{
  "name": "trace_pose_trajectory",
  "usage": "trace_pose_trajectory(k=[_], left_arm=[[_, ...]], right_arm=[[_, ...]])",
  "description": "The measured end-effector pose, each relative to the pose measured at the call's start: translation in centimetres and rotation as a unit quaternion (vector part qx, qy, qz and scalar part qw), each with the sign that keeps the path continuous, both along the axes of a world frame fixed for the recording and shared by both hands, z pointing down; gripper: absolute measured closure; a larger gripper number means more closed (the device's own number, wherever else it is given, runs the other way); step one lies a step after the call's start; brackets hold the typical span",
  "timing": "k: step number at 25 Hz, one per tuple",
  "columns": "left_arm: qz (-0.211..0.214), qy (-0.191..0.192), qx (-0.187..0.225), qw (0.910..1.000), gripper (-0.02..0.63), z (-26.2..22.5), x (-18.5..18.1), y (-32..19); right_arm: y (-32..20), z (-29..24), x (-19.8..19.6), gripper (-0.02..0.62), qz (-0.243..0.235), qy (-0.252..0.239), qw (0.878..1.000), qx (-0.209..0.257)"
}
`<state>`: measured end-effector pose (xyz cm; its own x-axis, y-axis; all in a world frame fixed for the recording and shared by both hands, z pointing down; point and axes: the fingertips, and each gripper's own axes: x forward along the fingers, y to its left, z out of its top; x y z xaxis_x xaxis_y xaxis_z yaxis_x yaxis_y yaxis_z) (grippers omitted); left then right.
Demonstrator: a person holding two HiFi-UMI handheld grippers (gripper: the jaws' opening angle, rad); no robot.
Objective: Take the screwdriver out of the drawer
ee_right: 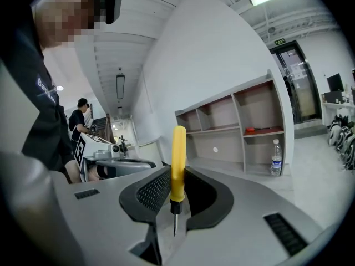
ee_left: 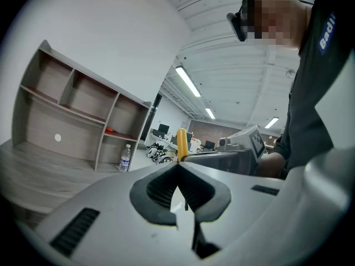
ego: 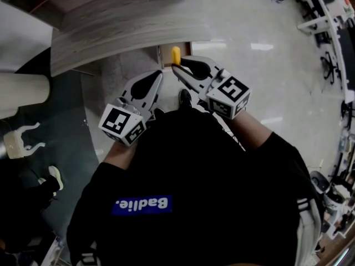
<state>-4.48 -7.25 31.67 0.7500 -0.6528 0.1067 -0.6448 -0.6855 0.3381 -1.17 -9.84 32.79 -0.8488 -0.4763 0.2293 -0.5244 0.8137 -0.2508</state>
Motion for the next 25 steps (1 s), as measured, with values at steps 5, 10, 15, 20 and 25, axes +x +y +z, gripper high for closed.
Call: trace_pose_trajectory(k=[5, 10, 15, 20, 25], left_arm=[[-0.002, 0.000, 0.000, 1.0000, 0.611, 0.07, 0.14, 0.07], [-0.006, -0.001, 0.001, 1.0000, 0.611, 0.11, 0.22, 0.04], [-0.008, -0.001, 0.001, 1.0000, 0.611, 0.07, 0.28, 0.07], [-0.010, -0.001, 0.000, 1.0000, 0.611, 0.06, 0.41, 0.05], [-0.012, -0.002, -0.002, 0.9999, 0.611, 0.13, 0.44, 0.21]], right_arm=[[0.07, -0.24, -0.22, 0.499, -0.007, -0.005, 1.000, 0.000], [0.15, -0.16, -0.31, 0.499, -0.013, -0.005, 1.000, 0.001], [0.14, -0.14, -0.34, 0.499, -0.016, -0.002, 1.000, 0.006], [0.13, 0.02, -0.40, 0.499, -0.020, -0.003, 1.000, 0.002], [0.20, 0.07, -0.45, 0.499, -0.023, 0.001, 1.000, 0.003]])
